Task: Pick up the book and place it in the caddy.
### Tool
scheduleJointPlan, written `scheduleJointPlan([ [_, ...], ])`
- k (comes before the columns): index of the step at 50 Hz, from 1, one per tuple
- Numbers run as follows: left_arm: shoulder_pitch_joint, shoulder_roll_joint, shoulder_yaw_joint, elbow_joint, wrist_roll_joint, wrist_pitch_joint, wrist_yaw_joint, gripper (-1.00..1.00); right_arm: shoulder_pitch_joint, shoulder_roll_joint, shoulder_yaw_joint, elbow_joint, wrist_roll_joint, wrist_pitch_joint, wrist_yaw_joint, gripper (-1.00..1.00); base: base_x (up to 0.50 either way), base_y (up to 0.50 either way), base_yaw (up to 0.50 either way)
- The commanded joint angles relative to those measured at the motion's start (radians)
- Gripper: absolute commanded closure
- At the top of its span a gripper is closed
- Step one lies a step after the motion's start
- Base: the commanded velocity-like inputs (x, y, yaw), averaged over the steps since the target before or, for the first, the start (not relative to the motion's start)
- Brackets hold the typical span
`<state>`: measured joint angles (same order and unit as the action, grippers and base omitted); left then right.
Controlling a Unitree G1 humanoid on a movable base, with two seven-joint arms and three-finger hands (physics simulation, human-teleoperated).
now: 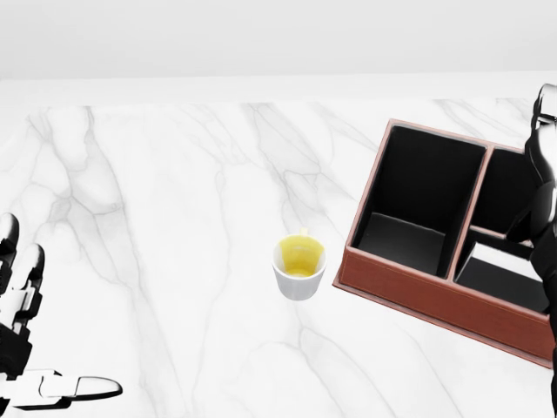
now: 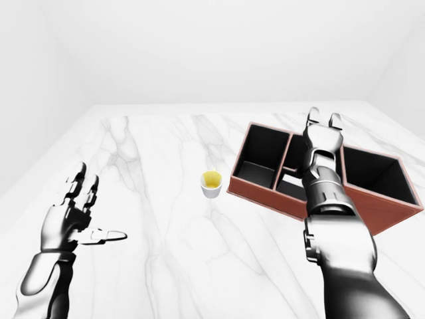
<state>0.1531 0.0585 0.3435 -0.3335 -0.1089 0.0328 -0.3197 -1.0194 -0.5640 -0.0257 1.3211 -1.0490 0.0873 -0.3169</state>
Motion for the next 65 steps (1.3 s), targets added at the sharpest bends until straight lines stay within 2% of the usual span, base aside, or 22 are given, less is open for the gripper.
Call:
scheduleJointPlan([
  [1,-0.008,0.001,-0.016,0.007,0.005,0.000,0.007,-1.00,-0.029,-0.008,0.011,-0.067,-0.013,0.000,0.049,-1.00,0.00,0.00,0.00],
  [13,-0.015,0.003,-0.031,-0.001,0.010,0.011,0.015,-1.00,-0.032,0.012,0.008,-0.203,-0.051,0.000,0.152,-1.00,0.00,0.00,0.00],
  [17,-0.024,0.004,-0.042,-0.003,0.017,0.018,0.020,-1.00,0.004,0.028,-0.016,-0.317,-0.039,0.000,0.228,-1.00,0.00,0.00,0.00],
  [21,-0.033,0.005,-0.058,-0.019,0.026,0.034,0.027,-1.00,0.095,0.055,-0.050,-0.535,-0.006,0.000,0.342,-1.00,0.00,0.00,0.00],
  [26,-0.044,0.002,-0.082,-0.039,0.039,0.054,0.041,-1.00,0.267,0.120,-0.111,-0.945,0.076,0.000,0.549,-1.00,0.00,0.00,0.00],
  [37,-0.053,-0.008,-0.111,-0.146,0.049,0.054,0.086,-1.00,0.540,0.199,-0.184,-1.531,0.170,0.000,0.756,-1.00,0.00,0.00,0.00],
  [43,-0.044,-0.016,-0.114,-0.225,0.053,0.054,0.110,-1.00,0.652,0.236,-0.233,-1.737,0.262,0.000,0.784,-1.00,0.00,0.00,0.00],
  [50,-0.039,-0.028,-0.075,-0.336,0.014,0.054,0.156,-1.00,0.812,0.305,-0.313,-1.939,0.463,0.000,0.685,-1.00,0.00,0.00,0.00],
  [55,-0.025,-0.038,-0.054,-0.381,-0.011,0.054,0.163,-1.00,0.883,0.339,-0.336,-2.025,0.537,0.000,0.665,-1.00,0.00,0.00,0.00],
  [58,0.003,-0.050,-0.035,-0.430,-0.040,0.054,0.150,-1.00,0.905,0.348,-0.382,-2.122,0.608,0.000,0.678,-1.00,0.00,0.00,0.00],
  [63,0.018,-0.057,0.058,-0.544,-0.150,0.054,0.133,-1.00,0.958,0.374,-0.460,-2.246,0.736,0.000,0.692,-1.00,0.00,0.00,0.00],
  [65,0.023,-0.059,0.114,-0.609,-0.220,0.054,0.129,-1.00,0.989,0.404,-0.502,-2.309,0.815,0.000,0.702,-1.00,0.00,0.00,0.00],
])
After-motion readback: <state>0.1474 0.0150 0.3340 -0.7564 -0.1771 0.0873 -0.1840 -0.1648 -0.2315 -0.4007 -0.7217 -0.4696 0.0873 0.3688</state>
